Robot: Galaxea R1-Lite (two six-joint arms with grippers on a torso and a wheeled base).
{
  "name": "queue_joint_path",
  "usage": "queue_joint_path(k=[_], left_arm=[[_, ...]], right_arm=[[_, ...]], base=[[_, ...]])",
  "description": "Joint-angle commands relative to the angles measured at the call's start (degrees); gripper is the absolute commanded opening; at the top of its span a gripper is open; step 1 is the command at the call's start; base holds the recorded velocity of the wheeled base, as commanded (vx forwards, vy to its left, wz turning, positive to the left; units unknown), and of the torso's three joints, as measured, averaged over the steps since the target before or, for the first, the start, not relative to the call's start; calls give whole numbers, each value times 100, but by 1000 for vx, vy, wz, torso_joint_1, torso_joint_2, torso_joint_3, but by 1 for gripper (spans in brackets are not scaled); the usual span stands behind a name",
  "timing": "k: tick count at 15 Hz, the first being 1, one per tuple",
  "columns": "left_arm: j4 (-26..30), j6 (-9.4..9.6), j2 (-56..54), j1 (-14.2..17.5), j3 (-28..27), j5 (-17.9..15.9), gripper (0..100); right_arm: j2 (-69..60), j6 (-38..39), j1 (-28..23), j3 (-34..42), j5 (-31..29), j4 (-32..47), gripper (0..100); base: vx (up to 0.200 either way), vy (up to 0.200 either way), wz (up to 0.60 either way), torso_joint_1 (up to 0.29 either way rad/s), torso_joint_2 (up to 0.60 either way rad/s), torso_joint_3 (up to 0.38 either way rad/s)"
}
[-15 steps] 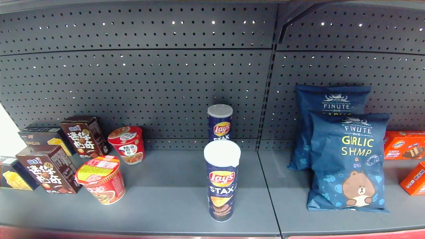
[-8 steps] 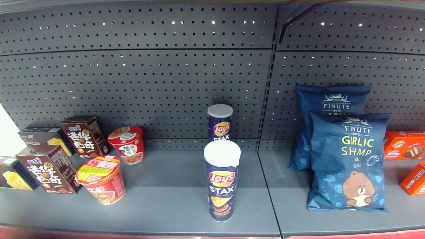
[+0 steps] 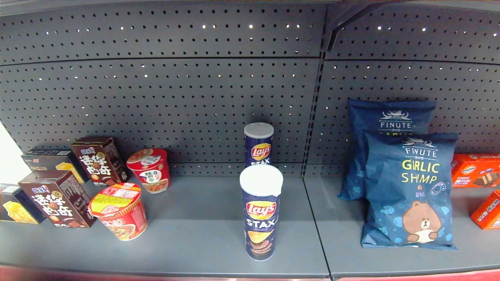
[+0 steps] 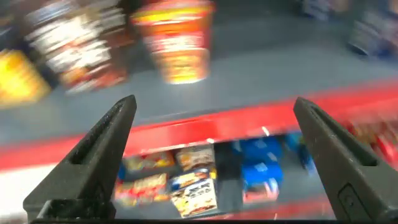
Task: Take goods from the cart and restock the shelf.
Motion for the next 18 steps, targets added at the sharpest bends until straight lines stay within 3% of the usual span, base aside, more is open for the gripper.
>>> queue_joint_path(k=[1,2,9,15,18], left_arm=[[36,8,30,-7,-9,-52,100],[44,-290,30,-7,-9,80,100],[44,-317,30,-7,0,124,100],[44,-326,30,-7,0,124,100],[44,-431,30,-7,0,168,100]], right_arm=[[18,-25,1,0,47,3,100],[18,-25,1,0,29,3,100],[18,-254,1,131,679,20,100],[18,-368,1,131,723,38,100],[18,-368,1,131,723,38,100]], base=[[0,0,0,0,0,0],[0,0,0,0,0,0],[-57,0,0,1,1,1],[0,0,0,0,0,0],[0,0,0,0,0,0]])
